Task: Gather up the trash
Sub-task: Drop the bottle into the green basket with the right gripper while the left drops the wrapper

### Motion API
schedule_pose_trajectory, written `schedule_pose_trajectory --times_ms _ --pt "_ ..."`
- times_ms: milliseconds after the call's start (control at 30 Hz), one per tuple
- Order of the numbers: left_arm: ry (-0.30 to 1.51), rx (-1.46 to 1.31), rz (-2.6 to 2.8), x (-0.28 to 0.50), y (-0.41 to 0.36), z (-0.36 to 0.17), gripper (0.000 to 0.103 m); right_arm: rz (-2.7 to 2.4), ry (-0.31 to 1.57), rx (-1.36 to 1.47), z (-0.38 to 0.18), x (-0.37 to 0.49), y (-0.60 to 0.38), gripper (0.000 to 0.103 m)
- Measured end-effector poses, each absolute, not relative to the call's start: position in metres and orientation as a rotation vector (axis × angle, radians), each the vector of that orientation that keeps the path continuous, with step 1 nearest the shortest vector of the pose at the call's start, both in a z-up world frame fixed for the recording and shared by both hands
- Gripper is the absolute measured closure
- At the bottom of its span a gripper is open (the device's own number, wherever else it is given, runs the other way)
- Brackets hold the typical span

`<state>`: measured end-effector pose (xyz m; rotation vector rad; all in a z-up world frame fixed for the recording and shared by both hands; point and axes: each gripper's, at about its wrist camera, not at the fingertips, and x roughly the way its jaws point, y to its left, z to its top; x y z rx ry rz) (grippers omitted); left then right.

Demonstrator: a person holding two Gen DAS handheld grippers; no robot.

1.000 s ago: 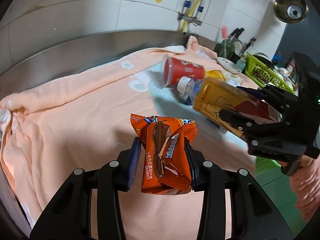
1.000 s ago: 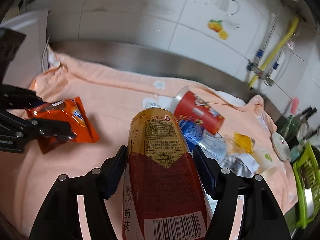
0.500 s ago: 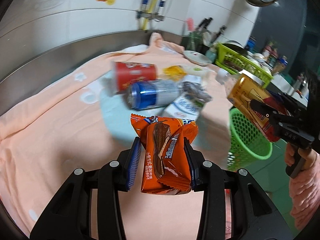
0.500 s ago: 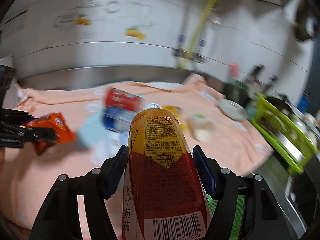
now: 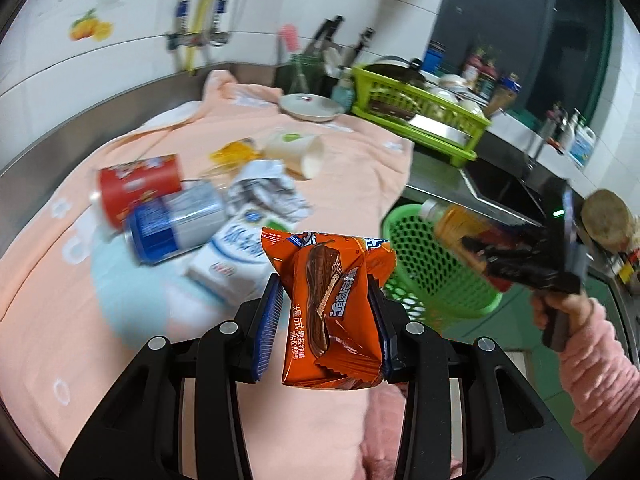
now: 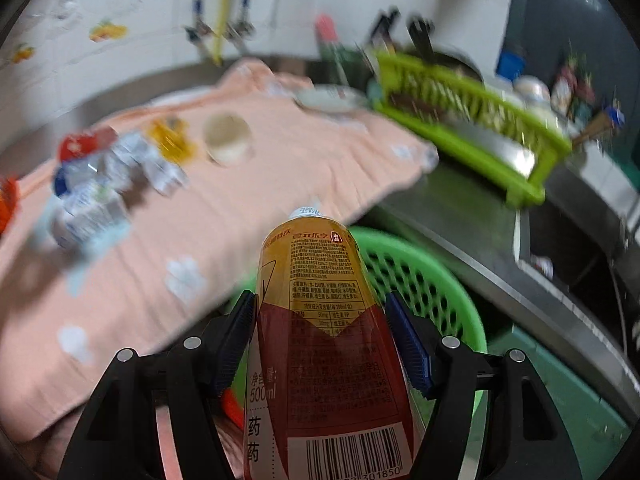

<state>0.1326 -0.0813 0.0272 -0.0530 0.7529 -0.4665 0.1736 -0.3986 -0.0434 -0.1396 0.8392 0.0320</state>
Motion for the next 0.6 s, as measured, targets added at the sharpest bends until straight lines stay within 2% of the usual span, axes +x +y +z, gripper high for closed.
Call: schedule_pose_trajectory --times_ms 367,600 --pt "0.786 -0.007 -0.563 0.160 -0.143 0.029 0.063 -0.017 1.022 -0.066 -0.120 0.210 -0.434 0.039" --pt "0.809 0.015 -0.616 0.178 -0.180 0.026 0.063 -0.036 1.064 0.024 -0.138 0.225 -0.454 0.038"
